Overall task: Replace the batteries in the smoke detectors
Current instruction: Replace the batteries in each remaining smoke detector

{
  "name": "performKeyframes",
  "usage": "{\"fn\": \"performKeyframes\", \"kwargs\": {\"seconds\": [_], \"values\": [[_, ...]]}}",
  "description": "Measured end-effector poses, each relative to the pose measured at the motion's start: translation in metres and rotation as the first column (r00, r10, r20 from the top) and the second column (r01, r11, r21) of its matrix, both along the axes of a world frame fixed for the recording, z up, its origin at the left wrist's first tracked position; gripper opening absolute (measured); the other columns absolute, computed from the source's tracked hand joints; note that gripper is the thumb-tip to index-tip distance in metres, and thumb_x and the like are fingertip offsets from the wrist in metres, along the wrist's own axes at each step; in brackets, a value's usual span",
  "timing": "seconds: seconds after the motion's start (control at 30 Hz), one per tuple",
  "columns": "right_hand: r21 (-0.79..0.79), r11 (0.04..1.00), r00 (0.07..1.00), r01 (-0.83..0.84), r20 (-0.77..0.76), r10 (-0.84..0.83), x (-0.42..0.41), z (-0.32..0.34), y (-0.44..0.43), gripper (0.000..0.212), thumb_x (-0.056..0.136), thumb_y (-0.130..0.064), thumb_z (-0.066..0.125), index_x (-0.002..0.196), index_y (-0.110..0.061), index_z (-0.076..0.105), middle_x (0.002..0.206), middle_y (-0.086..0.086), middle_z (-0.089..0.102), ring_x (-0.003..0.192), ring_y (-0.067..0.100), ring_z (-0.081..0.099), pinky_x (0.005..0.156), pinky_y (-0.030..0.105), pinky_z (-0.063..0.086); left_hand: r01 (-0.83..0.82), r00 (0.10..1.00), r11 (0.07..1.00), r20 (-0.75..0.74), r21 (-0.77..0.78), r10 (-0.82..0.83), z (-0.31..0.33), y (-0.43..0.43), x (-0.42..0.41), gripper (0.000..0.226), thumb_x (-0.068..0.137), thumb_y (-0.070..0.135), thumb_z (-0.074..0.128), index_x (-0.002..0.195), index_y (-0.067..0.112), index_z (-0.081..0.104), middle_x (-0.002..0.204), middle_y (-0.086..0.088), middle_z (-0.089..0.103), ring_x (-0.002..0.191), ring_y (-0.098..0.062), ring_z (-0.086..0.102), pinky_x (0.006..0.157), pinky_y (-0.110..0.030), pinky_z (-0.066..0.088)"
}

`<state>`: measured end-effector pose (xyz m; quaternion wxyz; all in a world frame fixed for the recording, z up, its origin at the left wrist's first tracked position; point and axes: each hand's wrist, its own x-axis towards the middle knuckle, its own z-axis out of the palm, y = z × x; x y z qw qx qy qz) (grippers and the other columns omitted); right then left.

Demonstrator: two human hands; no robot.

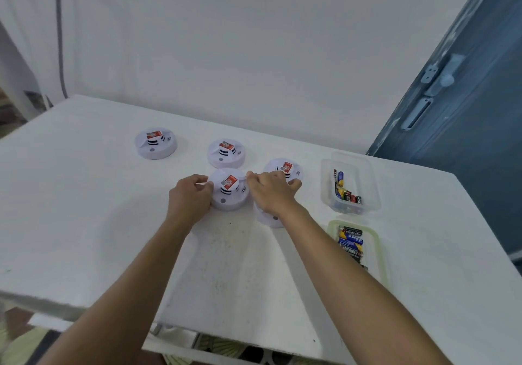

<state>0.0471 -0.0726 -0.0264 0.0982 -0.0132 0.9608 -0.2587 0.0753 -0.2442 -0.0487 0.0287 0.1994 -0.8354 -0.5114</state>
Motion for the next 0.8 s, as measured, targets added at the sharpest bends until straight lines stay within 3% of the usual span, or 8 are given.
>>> {"fn": "performKeyframes", "kwargs": {"seconds": [0.1, 0.17, 0.3, 0.4, 0.57, 0.67, 0.8], "values": [[0.058, 0.998, 1.0, -0.008, -0.025, 0.01, 0.0, -0.004, 0.0, 0.051, 0.105, -0.035, 0.018, 0.11, -0.018, 0.065, 0.102, -0.002, 0.054, 0.133, 0.027, 0.033, 0.104, 0.052, 0.015, 0.037, 0.999, 0.994, 0.017, -0.105, -0.035, 0.0, 0.003, -0.002, 0.03, 0.095, 0.031, 0.054, 0.119, 0.017, 0.066, 0.108, -0.003, 0.07, 0.102, -0.024, 0.062, 0.087, -0.031, 0.048], [0.071, 0.997, 0.999, -0.009, -0.044, 0.012, -0.001, -0.005, 0.002, 0.049, 0.105, -0.033, 0.018, 0.115, -0.02, 0.064, 0.107, -0.003, 0.054, 0.136, 0.026, 0.029, 0.108, 0.054, 0.012, 0.058, 0.998, 0.989, 0.028, -0.135, -0.054, 0.001, 0.006, -0.004, 0.032, 0.095, 0.03, 0.055, 0.121, 0.014, 0.065, 0.114, -0.005, 0.069, 0.106, -0.025, 0.059, 0.087, -0.03, 0.044], [0.078, 0.997, 0.998, -0.015, -0.063, 0.02, -0.004, -0.009, 0.005, 0.045, 0.105, -0.034, 0.019, 0.11, -0.023, 0.063, 0.113, -0.004, 0.06, 0.139, 0.023, 0.027, 0.109, 0.055, 0.008, 0.089, 0.996, 0.983, 0.046, -0.162, -0.082, 0.001, 0.006, -0.004, 0.031, 0.094, 0.029, 0.057, 0.117, 0.011, 0.067, 0.112, -0.006, 0.069, 0.097, -0.021, 0.057, 0.082, -0.028, 0.042], [0.072, 0.997, 0.997, -0.006, -0.078, 0.011, -0.008, -0.014, 0.009, 0.04, 0.105, -0.037, 0.019, 0.093, -0.028, 0.056, 0.121, -0.005, 0.063, 0.14, 0.022, 0.027, 0.108, 0.055, 0.006, 0.099, 0.994, 0.979, 0.067, -0.176, -0.088, 0.0, 0.003, -0.005, 0.029, 0.092, 0.032, 0.06, 0.111, 0.011, 0.068, 0.105, -0.005, 0.069, 0.093, -0.02, 0.057, 0.078, -0.029, 0.043], [0.082, 0.996, 0.996, -0.025, -0.087, 0.032, -0.008, -0.016, 0.01, 0.038, 0.105, -0.039, 0.018, 0.094, -0.029, 0.054, 0.125, -0.006, 0.062, 0.139, 0.022, 0.026, 0.107, 0.054, 0.007, 0.111, 0.992, 0.975, 0.087, -0.193, -0.096, 0.003, 0.001, -0.004, 0.022, 0.087, 0.029, 0.063, 0.098, 0.01, 0.066, 0.092, -0.002, 0.065, 0.094, -0.023, 0.059, 0.076, -0.031, 0.046], [0.093, 0.995, 0.995, -0.033, -0.086, 0.041, -0.009, -0.017, 0.009, 0.037, 0.104, -0.039, 0.018, 0.091, -0.028, 0.051, 0.126, -0.004, 0.062, 0.138, 0.022, 0.028, 0.107, 0.056, 0.008, 0.119, 0.991, 0.976, 0.089, -0.183, -0.105, 0.004, 0.001, -0.005, 0.028, 0.086, 0.03, 0.065, 0.107, 0.012, 0.06, 0.094, 0.002, 0.06, 0.098, -0.021, 0.056, 0.077, -0.031, 0.042], [0.084, 0.996, 0.993, -0.033, -0.114, 0.043, -0.009, -0.013, 0.007, 0.043, 0.105, -0.041, 0.02, 0.089, -0.024, 0.056, 0.131, -0.003, 0.061, 0.141, 0.021, 0.027, 0.111, 0.058, 0.005, 0.164, 0.981, 0.979, 0.129, -0.123, -0.148, 0.005, -0.001, -0.01, 0.051, 0.085, 0.034, 0.068, 0.129, 0.015, 0.05, 0.117, -0.005, 0.058, 0.107, -0.024, 0.054, 0.089, -0.036, 0.048]]}}
